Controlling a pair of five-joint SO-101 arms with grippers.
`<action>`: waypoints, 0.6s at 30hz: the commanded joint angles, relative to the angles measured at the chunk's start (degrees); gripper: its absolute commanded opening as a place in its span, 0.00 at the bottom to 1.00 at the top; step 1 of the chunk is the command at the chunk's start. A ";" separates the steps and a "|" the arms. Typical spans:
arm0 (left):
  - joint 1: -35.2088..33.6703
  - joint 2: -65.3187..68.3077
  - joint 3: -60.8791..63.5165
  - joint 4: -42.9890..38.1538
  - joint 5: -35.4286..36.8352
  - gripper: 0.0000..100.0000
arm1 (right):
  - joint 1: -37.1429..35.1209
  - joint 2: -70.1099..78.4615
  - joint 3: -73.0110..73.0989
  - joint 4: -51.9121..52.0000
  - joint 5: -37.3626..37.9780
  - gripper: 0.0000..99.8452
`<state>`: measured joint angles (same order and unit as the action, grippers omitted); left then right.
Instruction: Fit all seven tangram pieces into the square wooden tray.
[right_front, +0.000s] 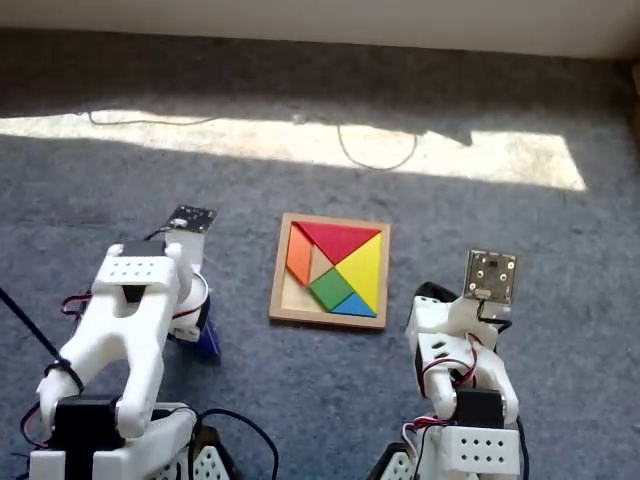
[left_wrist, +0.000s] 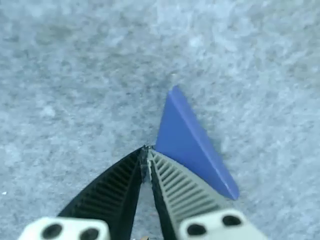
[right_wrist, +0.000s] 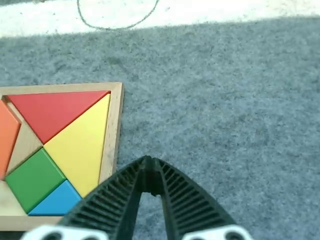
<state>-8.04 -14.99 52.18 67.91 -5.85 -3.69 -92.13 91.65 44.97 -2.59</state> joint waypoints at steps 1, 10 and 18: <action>9.45 0.13 -4.00 -0.53 5.63 0.02 | -0.75 -1.10 -2.77 -1.27 -0.18 0.01; 14.46 0.13 -13.41 1.85 11.52 0.01 | -0.75 -1.10 -2.77 -1.27 -0.18 0.01; 2.07 -7.16 -21.76 11.08 11.08 0.01 | -1.63 -0.66 -2.77 -0.92 -0.18 0.01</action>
<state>2.33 -15.60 34.42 76.70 5.23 -3.69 -92.13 91.65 44.97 -2.59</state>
